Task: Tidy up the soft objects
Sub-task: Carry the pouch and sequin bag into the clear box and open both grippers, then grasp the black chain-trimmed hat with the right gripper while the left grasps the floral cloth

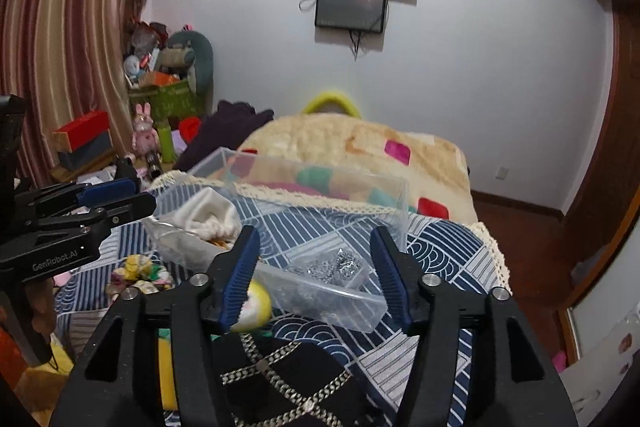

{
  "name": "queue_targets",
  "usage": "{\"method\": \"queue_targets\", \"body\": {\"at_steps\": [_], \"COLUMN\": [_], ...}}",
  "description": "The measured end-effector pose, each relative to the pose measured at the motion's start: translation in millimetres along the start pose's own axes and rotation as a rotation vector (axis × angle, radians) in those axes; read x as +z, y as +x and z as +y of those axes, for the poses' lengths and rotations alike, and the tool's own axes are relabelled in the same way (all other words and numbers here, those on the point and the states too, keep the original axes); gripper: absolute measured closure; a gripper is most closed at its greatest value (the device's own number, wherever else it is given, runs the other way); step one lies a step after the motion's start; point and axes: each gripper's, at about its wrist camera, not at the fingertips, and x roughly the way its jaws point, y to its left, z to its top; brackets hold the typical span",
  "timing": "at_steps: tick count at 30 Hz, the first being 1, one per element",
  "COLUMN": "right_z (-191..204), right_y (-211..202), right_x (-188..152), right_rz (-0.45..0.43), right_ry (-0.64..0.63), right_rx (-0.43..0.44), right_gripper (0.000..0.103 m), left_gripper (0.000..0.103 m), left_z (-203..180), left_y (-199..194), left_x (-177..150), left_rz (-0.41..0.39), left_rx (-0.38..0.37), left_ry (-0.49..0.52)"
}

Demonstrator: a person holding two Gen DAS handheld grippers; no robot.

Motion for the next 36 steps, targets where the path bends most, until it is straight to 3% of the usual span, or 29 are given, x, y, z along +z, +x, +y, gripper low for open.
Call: {"method": "queue_targets", "body": {"at_steps": [3, 6, 10, 12, 25, 36], "right_z": [2.5, 5.4, 4.2, 3.9, 23.0, 11.2], "right_y": [-10.9, -15.5, -12.5, -11.4, -8.3, 5.5], "right_x": [-6.1, -15.5, -28.3, -35.0, -85.9, -96.3], "right_rz": [-0.032, -0.048, -0.026, -0.012, 0.081, 0.113], "right_ry": [0.007, 0.011, 0.047, 0.070, 0.065, 0.056], "right_rx": [0.010, 0.001, 0.024, 0.035, 0.106, 0.010], "right_gripper": [0.021, 0.018, 0.010, 0.006, 0.005, 0.005], "left_gripper": [0.037, 0.027, 0.025, 0.017, 0.016, 0.016], "left_z": [4.7, 7.2, 4.9, 5.1, 19.5, 23.5], "left_y": [-13.8, -24.1, -27.8, -25.1, -7.4, 9.8], "left_x": [-3.3, -11.9, -29.8, -40.8, -100.0, -103.9], "left_rz": [-0.037, -0.052, -0.036, -0.011, 0.173, 0.210], "left_rx": [0.013, 0.025, 0.055, 0.061, 0.072, 0.104], "left_ry": [-0.009, -0.012, 0.025, 0.022, -0.041, -0.042]}}
